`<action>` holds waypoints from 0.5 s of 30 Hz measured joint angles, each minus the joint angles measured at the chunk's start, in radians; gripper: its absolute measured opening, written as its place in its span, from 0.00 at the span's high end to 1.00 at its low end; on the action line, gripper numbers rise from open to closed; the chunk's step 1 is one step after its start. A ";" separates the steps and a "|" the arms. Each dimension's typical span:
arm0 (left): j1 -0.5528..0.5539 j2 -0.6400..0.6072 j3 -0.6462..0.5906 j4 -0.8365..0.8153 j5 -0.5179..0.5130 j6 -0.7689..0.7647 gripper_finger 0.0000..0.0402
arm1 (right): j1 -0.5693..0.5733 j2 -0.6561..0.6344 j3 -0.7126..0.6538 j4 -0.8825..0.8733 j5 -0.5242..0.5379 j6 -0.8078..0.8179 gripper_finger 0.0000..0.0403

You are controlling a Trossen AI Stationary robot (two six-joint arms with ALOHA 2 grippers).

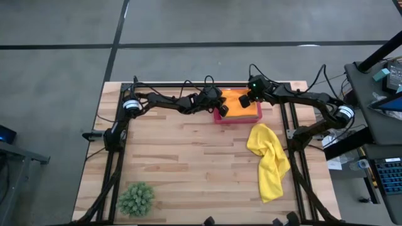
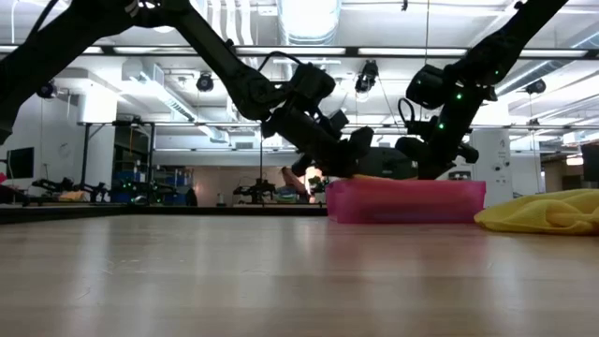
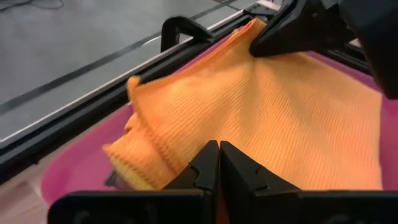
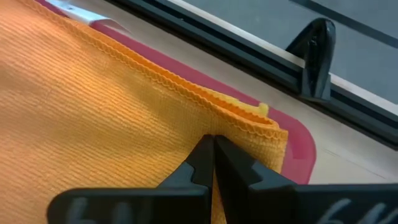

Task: Fold microfiber towels
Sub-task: Put the folded orange microfiber cloth into the red bin, then fold the yellow microfiber cloth

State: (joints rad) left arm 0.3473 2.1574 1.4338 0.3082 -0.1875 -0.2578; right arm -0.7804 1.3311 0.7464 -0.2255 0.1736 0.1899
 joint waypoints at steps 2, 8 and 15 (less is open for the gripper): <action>0.001 0.000 0.000 -0.012 0.000 -0.016 1.00 | -0.004 0.000 0.000 0.000 0.003 -0.001 0.98; 0.000 0.000 0.000 -0.013 0.000 -0.017 1.00 | -0.004 -0.015 0.000 -0.002 0.007 -0.005 0.98; -0.010 -0.066 -0.001 -0.052 0.004 0.033 1.00 | 0.004 -0.126 0.017 -0.086 -0.039 0.030 0.98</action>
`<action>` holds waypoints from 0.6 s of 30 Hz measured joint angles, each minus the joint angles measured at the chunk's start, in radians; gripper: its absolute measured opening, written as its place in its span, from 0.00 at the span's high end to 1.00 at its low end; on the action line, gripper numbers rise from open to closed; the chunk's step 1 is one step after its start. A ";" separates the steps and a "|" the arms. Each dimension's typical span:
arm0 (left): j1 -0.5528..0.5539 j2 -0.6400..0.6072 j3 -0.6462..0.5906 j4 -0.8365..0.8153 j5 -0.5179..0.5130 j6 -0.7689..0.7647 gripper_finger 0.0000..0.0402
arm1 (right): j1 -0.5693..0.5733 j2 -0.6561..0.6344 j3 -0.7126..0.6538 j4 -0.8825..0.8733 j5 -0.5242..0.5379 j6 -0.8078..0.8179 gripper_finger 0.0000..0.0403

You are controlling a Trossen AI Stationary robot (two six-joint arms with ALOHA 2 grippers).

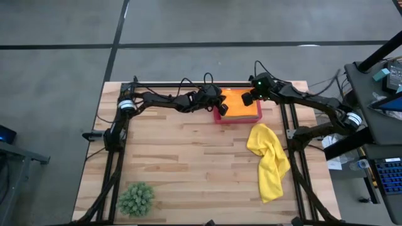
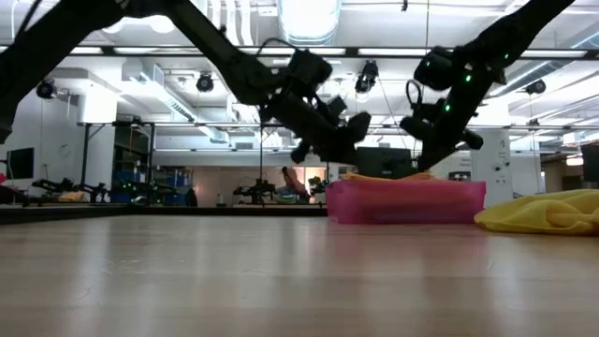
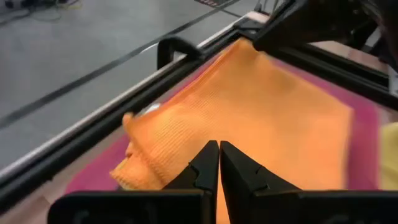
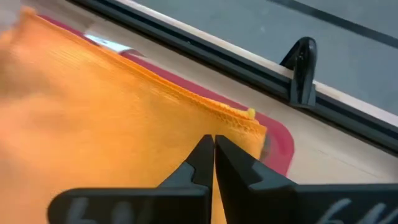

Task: Fold microfiber towels
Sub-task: Fold the yellow microfiber cloth

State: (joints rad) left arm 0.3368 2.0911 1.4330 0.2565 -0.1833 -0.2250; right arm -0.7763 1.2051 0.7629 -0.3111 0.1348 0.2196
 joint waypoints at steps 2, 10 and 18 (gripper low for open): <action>-0.010 -0.033 0.000 -0.043 0.004 0.025 1.00 | 0.017 -0.045 0.008 -0.037 -0.001 0.017 0.98; -0.114 -0.232 -0.050 -0.196 0.007 0.138 1.00 | 0.176 -0.220 0.011 -0.118 -0.088 0.128 0.98; -0.282 -0.447 -0.184 -0.188 0.007 0.180 1.00 | 0.427 -0.306 0.011 -0.213 -0.099 0.290 0.98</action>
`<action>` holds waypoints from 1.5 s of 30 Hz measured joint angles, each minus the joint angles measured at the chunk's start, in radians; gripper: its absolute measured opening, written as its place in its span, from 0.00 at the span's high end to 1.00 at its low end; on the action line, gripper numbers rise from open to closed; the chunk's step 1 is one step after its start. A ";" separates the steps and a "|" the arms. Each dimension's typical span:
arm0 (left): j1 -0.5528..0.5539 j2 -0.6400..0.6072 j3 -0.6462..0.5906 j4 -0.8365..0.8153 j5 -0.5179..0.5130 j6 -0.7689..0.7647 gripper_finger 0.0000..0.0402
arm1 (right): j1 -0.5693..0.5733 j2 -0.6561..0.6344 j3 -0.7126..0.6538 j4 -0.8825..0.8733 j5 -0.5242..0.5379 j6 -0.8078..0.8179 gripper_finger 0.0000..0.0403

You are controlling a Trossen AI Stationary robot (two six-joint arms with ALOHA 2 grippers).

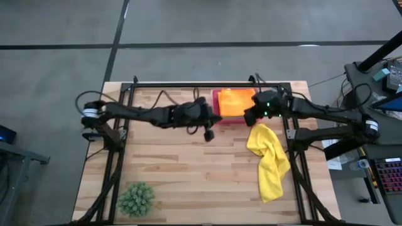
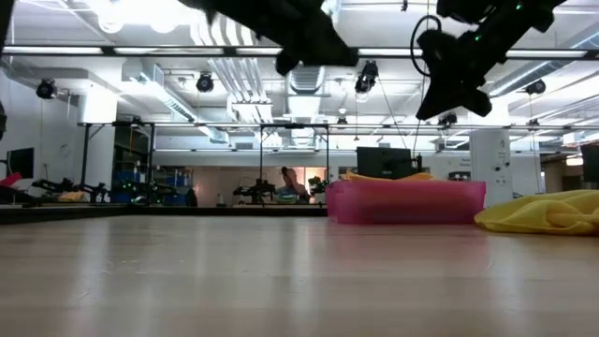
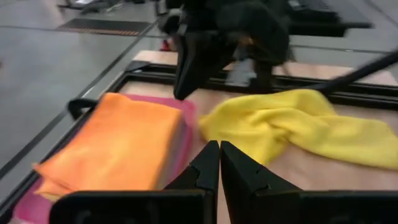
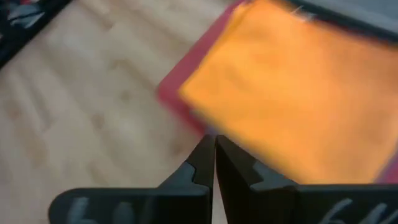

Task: Fold microfiber towels
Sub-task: Fold the yellow microfiber cloth

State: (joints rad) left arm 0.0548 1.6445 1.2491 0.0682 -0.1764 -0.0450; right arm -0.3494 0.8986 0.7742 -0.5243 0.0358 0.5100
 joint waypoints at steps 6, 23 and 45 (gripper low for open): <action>-0.096 -0.105 -0.081 0.008 -0.001 0.001 1.00 | 0.193 0.023 0.000 -0.060 -0.022 0.123 0.98; -0.173 -0.160 -0.111 -0.008 -0.005 0.000 1.00 | 0.399 0.231 0.000 -0.360 -0.008 0.257 0.98; -0.176 -0.160 -0.111 -0.005 -0.004 0.000 1.00 | 0.424 0.467 0.001 -0.195 0.018 0.275 0.56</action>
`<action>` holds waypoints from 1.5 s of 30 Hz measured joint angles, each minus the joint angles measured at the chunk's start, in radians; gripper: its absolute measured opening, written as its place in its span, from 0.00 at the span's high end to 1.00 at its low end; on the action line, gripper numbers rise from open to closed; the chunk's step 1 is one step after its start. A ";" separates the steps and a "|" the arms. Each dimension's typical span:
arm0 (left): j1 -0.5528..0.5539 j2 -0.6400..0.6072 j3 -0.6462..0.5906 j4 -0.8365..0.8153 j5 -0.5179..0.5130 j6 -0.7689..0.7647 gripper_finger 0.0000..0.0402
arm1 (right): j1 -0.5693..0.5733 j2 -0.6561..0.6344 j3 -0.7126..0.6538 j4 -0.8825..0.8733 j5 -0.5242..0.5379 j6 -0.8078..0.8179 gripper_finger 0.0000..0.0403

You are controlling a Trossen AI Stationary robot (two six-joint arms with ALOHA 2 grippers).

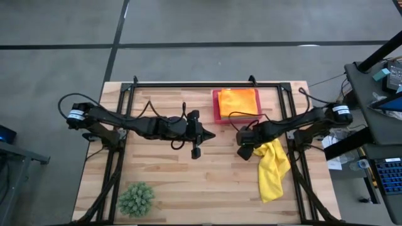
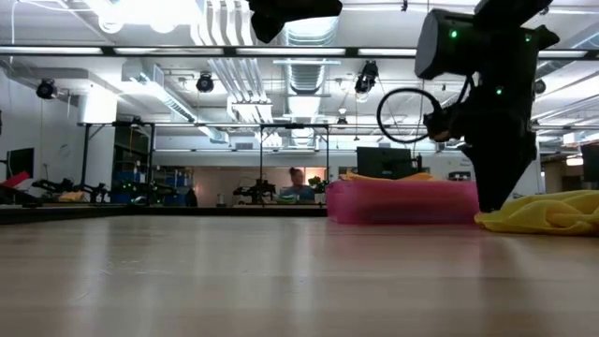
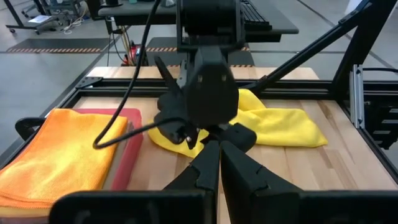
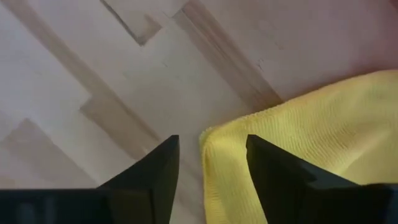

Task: Fold microfiber towels
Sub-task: Fold the yellow microfiber cloth

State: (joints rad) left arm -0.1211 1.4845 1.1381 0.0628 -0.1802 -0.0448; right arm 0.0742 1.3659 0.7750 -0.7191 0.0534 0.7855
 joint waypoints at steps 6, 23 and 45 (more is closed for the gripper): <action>0.000 0.000 0.000 0.000 0.000 0.000 1.00 | 0.001 0.078 0.000 0.005 0.013 -0.001 0.58; -0.037 0.000 -0.096 0.099 0.005 -0.027 1.00 | 0.020 0.094 0.003 0.085 0.036 -0.159 0.97; -0.130 -0.083 -0.348 0.258 -0.001 -0.055 1.00 | 0.057 0.051 0.286 0.328 -0.065 -0.774 0.98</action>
State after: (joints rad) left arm -0.2508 1.4015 0.7906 0.3211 -0.1809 -0.1002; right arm 0.1316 1.4166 1.0608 -0.3909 -0.0115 0.0117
